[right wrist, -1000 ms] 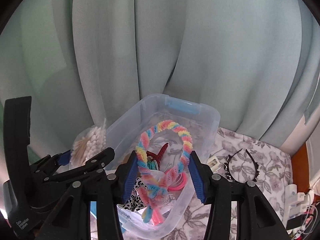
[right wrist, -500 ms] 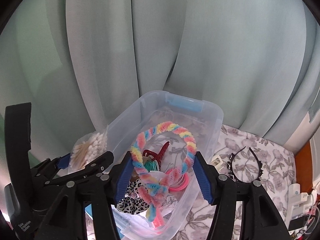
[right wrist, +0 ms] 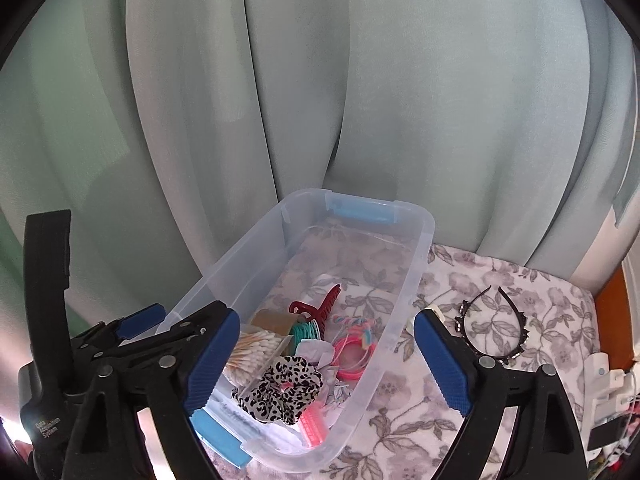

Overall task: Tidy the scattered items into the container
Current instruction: 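Open both tools to drop the cotton swabs and hair tie into the box, then withdraw both tools from the box toward the hair claw clip and headband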

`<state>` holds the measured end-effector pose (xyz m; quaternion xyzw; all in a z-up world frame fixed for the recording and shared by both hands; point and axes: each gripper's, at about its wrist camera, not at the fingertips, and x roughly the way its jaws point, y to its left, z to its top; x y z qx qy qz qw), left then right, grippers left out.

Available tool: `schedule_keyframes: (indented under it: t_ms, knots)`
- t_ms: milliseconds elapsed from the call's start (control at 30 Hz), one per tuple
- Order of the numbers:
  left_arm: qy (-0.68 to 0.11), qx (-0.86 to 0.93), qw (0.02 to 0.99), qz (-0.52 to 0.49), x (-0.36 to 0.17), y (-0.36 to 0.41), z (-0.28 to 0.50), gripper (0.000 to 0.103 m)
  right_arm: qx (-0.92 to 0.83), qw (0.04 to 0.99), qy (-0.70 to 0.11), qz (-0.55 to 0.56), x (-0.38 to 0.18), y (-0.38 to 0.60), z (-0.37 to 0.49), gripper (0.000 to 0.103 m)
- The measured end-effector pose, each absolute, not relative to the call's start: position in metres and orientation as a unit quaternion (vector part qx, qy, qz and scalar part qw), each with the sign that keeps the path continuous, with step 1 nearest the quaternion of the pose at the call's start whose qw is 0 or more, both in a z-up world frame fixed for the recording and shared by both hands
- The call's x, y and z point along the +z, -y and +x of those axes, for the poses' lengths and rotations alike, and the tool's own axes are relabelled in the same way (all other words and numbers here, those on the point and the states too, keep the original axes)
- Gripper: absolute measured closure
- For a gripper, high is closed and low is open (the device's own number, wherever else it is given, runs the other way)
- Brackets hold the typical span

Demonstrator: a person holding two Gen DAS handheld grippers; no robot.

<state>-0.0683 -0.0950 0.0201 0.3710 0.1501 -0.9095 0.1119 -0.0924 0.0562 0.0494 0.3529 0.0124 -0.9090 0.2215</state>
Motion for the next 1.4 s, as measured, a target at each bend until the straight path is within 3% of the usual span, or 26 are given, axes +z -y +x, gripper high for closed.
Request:
schedule_keyframes:
  t_ms: [267,800,1400]
  knots:
    - [-0.114,-0.931,0.099,0.333,0.045,0.074,-0.053,0.007,-0.919,0.209,0.011,0.334,0.058,-0.086,-0.075,0.009]
    - [-0.053,-0.957,0.025,0.285,0.076,-0.019,-0.046,0.007,-0.940,0.164,0.086,0.286,0.075,-0.197,-0.049,0.004]
    - [-0.002,-0.943,-0.031,0.332,0.045,-0.097,-0.067,0.007,-0.930,0.121,0.153,0.310,0.041,-0.287,-0.043,0.003]
